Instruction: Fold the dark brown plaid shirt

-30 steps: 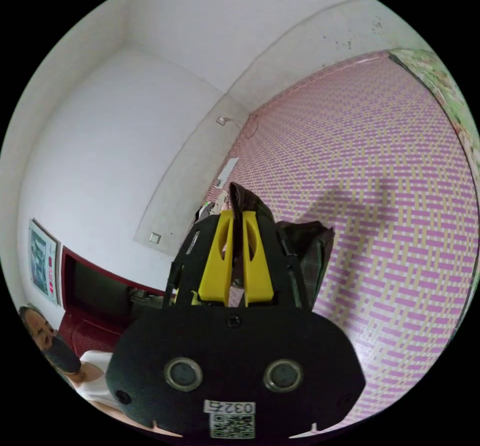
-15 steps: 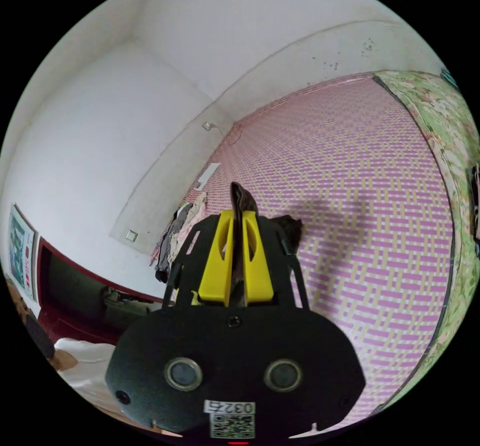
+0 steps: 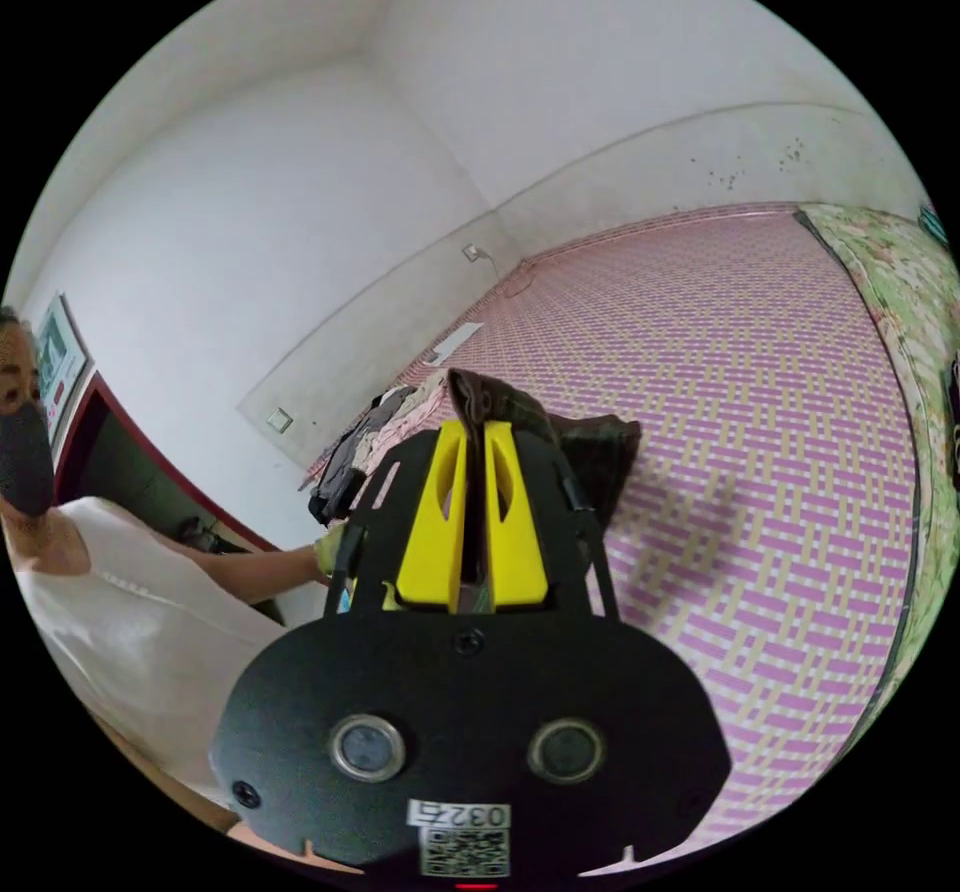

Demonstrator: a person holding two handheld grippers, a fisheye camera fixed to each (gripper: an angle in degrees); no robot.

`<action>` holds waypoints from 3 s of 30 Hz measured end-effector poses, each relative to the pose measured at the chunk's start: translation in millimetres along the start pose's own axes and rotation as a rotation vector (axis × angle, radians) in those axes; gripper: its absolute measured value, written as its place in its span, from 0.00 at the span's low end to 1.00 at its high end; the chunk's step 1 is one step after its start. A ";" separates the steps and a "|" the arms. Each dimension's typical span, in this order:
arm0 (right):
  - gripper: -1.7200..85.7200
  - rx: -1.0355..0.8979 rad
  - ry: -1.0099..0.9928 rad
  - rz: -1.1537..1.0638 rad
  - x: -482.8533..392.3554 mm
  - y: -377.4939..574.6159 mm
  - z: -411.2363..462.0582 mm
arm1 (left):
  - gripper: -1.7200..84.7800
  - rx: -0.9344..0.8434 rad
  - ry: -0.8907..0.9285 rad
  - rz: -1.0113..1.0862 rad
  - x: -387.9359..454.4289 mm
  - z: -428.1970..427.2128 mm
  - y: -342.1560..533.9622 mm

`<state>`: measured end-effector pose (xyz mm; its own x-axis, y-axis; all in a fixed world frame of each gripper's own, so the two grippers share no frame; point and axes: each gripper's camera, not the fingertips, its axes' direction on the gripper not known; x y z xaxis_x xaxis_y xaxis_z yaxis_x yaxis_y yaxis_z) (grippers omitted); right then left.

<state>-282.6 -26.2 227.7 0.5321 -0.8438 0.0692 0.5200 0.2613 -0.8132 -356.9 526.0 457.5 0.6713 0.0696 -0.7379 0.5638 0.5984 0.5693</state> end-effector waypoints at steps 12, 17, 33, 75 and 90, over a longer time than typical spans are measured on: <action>0.04 -0.058 -0.036 -0.181 -133.9 62.8 59.6 | 0.01 0.043 -0.074 -0.084 -96.0 -6.2 -220.3; 0.04 -0.226 -0.109 -0.269 -192.7 87.9 113.9 | 0.01 -0.095 -0.142 -0.028 -107.2 18.5 -267.0; 0.04 -0.898 0.031 -0.176 -224.5 179.3 306.8 | 0.01 -0.115 0.057 -0.095 -152.7 31.6 -290.0; 0.13 -0.516 -0.148 0.153 -180.7 244.5 278.7 | 0.06 0.203 0.108 -0.172 -134.5 -12.0 -144.2; 0.13 -0.535 -0.031 0.244 -184.0 244.8 309.2 | 0.01 0.024 0.001 0.147 -94.9 39.4 -266.0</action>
<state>-46.6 337.9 194.6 0.6173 -0.7730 -0.1464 -0.0251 0.1666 -0.9857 -551.6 328.7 390.4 0.7472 0.1561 -0.6460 0.4706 0.5620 0.6802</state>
